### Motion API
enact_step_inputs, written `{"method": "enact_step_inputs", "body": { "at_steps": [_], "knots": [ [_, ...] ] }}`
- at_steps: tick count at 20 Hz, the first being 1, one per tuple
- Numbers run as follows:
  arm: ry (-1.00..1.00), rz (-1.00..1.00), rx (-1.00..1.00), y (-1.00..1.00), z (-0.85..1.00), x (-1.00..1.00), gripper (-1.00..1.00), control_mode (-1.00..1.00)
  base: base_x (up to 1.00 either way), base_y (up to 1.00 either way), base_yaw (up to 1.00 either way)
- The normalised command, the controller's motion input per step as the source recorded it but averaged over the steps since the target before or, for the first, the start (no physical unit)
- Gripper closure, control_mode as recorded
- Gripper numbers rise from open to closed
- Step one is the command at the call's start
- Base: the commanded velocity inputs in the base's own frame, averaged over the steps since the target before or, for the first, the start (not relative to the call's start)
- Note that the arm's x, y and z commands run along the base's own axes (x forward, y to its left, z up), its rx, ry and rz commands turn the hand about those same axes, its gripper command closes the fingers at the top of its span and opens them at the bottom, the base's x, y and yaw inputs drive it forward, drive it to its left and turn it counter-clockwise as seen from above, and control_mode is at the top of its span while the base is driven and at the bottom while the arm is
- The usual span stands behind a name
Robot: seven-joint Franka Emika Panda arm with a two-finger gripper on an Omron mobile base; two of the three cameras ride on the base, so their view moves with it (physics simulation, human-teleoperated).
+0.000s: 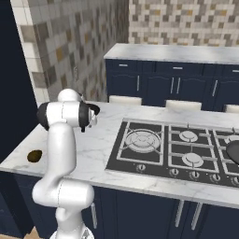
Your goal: Place both pans onto different burners. Then place the avocado and the fish on different pans.
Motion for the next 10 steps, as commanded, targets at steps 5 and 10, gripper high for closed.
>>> {"method": "enact_step_inputs", "body": {
  "at_steps": [5, 10],
  "knots": [
    [0.0, 0.0, 0.0, 0.05, -0.23, 0.15, 1.0, -1.0, 0.0, 0.0, 0.0],
    [0.0, 0.01, 0.0, 0.0, -0.16, 0.16, 1.0, -1.0, 0.0, 0.0, 0.0]
  ]
}}
